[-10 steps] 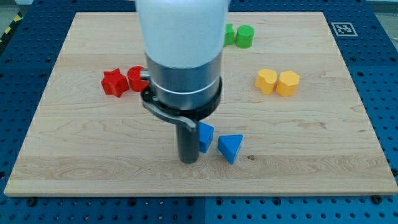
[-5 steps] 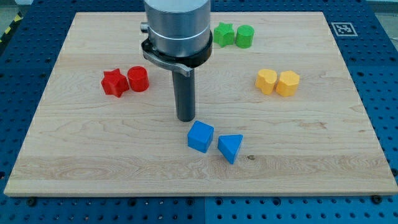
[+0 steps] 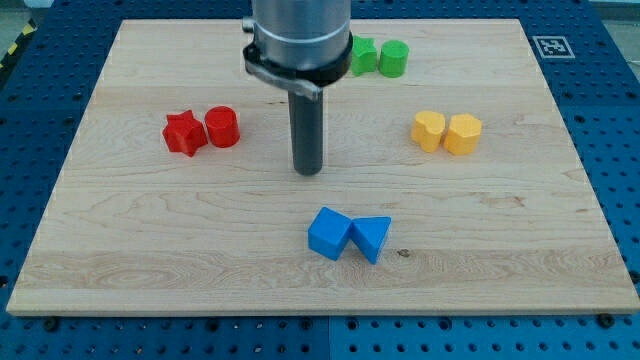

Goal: Push the yellow heart into blue blocks

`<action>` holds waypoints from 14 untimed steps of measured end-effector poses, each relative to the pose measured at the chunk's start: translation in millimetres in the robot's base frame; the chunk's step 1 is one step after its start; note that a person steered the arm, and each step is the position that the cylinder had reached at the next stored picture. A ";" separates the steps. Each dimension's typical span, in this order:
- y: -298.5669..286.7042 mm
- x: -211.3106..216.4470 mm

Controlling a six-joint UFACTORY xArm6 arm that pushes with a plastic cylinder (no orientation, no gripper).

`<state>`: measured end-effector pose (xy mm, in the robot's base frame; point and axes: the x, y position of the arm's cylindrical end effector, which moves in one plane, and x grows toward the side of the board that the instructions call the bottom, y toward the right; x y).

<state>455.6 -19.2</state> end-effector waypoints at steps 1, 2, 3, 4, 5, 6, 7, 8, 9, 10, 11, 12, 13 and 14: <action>0.0 -8.8; 19.0 -68.2; 64.8 -114.8; 139.0 -111.2; 149.6 -104.1; 149.6 -78.0; 149.6 -51.7; 149.6 -33.9; 149.6 0.6; 149.6 26.0; 158.6 34.4; 199.2 34.4; 197.3 36.5; 177.7 42.4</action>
<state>498.0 158.5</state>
